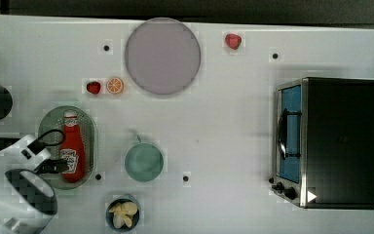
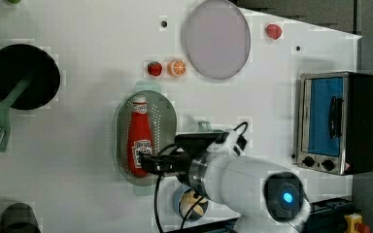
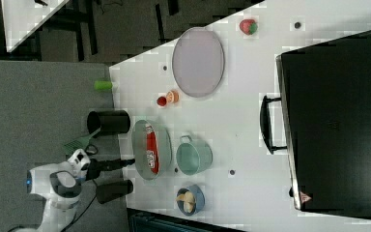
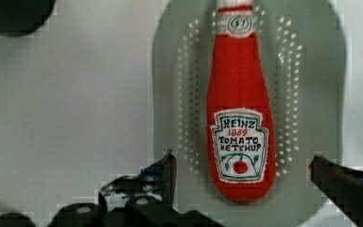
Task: Pick ketchup from strainer and place it on the table
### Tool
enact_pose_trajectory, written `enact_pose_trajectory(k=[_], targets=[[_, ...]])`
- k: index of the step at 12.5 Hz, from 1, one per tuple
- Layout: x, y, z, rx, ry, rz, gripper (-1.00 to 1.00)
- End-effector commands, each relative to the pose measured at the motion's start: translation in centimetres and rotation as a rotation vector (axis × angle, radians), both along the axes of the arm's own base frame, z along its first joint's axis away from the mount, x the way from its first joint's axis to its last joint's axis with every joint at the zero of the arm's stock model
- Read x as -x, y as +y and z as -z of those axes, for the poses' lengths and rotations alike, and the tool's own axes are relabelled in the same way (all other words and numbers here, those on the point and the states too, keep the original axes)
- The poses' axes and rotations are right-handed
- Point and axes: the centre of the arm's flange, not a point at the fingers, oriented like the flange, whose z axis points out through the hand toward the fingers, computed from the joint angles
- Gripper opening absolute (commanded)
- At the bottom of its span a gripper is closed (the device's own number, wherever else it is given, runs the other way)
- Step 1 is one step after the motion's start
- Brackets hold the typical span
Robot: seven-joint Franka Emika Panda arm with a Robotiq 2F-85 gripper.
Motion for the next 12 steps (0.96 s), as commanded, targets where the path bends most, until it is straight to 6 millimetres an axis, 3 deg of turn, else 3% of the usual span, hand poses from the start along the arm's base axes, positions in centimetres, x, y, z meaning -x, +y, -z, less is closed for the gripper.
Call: enact_pose_trajectory(k=[1,5,9,10,12], targets=[[-0.3,-1.2,4.9,-0.04,0.065,0.149,1.0],[-0.8,-1.4,9.9,-0.046,0.103,0.114,1.0],[-1.7,-0.7,12.7,-0.062,0.115,0.129,1.0],[-1.5,-0.5,13.3,-0.057,0.122,0.133,0.91],[-1.5,-0.5,13.9,-0.047,0.124,0.132,0.43]])
